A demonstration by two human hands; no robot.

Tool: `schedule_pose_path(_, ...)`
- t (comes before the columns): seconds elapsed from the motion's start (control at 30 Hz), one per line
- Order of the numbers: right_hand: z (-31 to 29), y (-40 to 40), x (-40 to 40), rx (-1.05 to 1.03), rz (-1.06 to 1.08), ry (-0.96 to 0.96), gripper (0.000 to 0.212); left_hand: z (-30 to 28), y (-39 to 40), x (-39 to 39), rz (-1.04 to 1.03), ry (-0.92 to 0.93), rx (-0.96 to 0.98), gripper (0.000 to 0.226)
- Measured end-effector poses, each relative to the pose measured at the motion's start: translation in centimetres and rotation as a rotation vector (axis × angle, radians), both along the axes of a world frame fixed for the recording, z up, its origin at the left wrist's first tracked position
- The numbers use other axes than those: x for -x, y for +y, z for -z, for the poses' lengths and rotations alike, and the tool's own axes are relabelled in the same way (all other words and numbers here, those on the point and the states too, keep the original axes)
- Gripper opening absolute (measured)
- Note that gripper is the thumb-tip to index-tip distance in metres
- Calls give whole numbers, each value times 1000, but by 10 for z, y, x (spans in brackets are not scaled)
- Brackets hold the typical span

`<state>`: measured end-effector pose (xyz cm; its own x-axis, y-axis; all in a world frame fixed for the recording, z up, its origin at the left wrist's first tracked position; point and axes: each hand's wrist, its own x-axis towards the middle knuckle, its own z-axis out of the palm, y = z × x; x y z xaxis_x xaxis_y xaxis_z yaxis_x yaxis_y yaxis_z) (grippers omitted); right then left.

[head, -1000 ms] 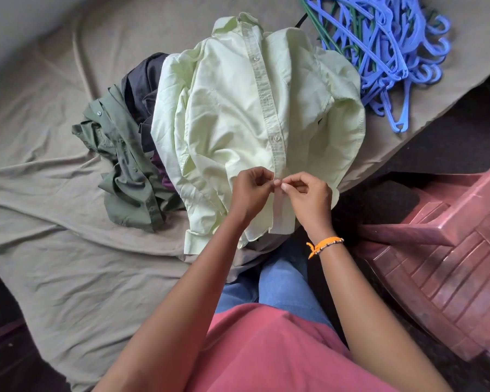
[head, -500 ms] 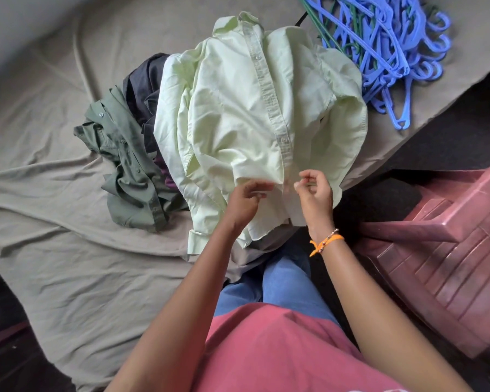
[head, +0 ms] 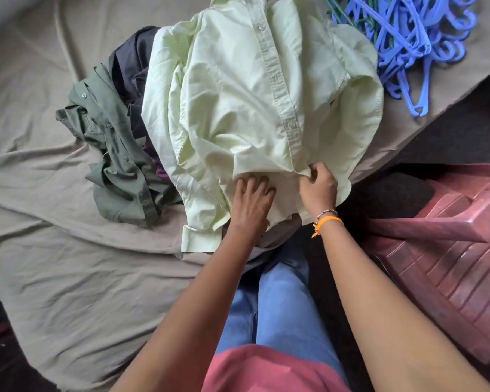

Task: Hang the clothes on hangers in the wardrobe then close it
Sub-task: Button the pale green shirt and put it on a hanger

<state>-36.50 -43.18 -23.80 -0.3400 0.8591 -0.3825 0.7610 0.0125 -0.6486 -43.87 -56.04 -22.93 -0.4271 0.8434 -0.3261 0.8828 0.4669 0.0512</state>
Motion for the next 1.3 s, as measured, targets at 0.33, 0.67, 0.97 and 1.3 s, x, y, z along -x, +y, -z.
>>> schedule_pose_path(0.33,-21,-6,-24,82,85,171,15,18,-24,14,148,67,-211,24)
schedule_pose_path(0.67,-18,-6,-32,-50,180,239,24,39,10,-17,97,-115,-140,42)
schedule_pose_path(0.97,-13,-4,-36,23,138,229,8,27,-34,-36,-15,-566,-397,10)
schedule_pose_path(1.3,-16,-16,-45,160,62,185,3,6,-49,-63,-381,-600,-284,5)
